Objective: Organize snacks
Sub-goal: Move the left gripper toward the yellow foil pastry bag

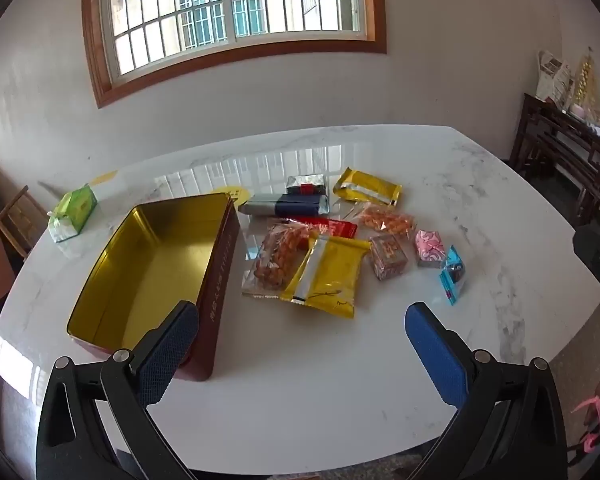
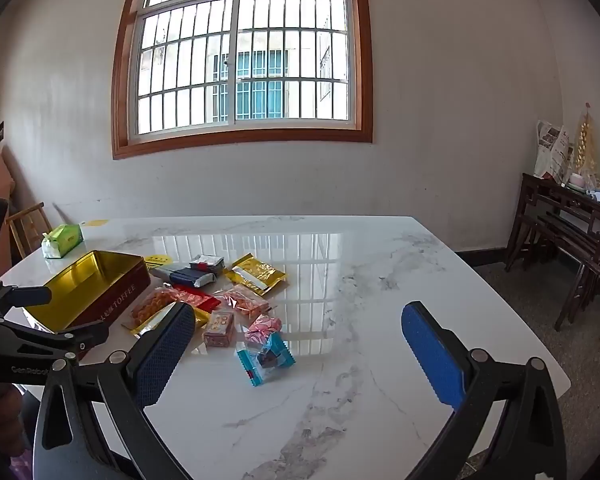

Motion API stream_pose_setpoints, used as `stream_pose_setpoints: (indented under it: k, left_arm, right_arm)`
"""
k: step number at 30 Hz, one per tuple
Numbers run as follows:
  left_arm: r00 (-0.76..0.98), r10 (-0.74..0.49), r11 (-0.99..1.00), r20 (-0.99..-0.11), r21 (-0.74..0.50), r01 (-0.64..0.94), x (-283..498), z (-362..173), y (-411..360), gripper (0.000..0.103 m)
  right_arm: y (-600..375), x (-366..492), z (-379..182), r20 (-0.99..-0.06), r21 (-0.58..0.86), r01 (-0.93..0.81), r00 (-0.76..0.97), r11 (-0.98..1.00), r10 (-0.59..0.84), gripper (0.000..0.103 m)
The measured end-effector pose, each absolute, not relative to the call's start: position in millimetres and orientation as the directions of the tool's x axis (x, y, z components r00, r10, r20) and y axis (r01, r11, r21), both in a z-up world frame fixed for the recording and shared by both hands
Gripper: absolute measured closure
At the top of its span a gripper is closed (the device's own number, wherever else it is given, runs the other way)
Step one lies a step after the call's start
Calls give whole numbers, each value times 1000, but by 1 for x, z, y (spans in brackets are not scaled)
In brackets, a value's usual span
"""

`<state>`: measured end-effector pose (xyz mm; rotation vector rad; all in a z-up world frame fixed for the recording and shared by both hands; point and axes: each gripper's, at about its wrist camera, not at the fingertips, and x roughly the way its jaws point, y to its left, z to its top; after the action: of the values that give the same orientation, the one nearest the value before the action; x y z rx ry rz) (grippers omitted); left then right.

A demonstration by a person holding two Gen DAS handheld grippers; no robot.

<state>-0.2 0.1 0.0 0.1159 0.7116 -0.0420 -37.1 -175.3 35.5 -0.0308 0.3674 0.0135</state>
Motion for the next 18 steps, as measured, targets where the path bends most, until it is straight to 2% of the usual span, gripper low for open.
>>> stream_pose_setpoints:
  k: [6, 8, 18]
  left_arm:
    - [754, -5, 997, -657, 55, 54, -7, -8, 0, 1]
    - [730, -13, 998, -683, 39, 55, 2, -12, 5, 1]
    - [705, -29, 996, -708, 39, 80, 9, -16, 3, 1]
  right_arm:
    - [-177, -35, 35, -366, -20, -26, 931, 999, 17, 1]
    - [-178, -36, 34, -369, -20, -29, 929, 999, 20, 1]
    - [-178, -36, 29, -398, -18, -41, 917, 999, 30, 1]
